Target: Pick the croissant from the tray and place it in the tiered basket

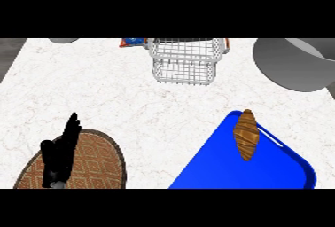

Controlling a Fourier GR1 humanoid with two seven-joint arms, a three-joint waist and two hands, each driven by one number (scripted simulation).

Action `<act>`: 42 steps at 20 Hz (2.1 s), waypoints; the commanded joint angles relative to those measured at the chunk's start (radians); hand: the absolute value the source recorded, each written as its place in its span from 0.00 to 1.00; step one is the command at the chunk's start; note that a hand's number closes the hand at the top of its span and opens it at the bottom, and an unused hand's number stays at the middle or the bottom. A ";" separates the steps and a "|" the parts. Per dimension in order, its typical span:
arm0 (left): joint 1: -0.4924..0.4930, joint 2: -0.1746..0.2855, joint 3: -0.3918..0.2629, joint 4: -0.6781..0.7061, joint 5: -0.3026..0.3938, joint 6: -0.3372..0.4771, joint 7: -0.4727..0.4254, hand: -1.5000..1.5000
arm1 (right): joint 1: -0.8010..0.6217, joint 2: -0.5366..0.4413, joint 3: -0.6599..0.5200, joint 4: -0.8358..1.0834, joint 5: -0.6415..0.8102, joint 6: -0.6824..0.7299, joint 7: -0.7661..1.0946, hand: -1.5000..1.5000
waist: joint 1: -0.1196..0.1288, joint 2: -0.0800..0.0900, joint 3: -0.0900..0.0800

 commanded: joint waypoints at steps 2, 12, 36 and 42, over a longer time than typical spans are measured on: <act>0.010 -0.051 -0.063 0.007 -0.050 0.029 -0.012 0.50 | 0.289 0.052 0.204 -0.112 0.147 0.022 0.083 0.00 | 0.045 0.021 -0.011; -0.007 -0.034 -0.071 -0.009 -0.057 0.008 0.001 0.50 | 0.665 -0.039 0.435 -0.242 0.610 -0.124 0.432 0.00 | 0.099 0.046 -0.016; -0.045 -0.087 -0.067 0.084 -0.080 -0.022 -0.021 0.50 | 0.013 0.061 0.537 -0.193 1.601 0.380 1.586 0.00 | 0.100 0.032 -0.009; -0.015 -0.060 -0.025 0.033 -0.074 -0.040 0.000 0.50 | -0.197 0.061 0.485 -0.112 1.568 0.536 1.653 0.00 | 0.087 0.024 -0.008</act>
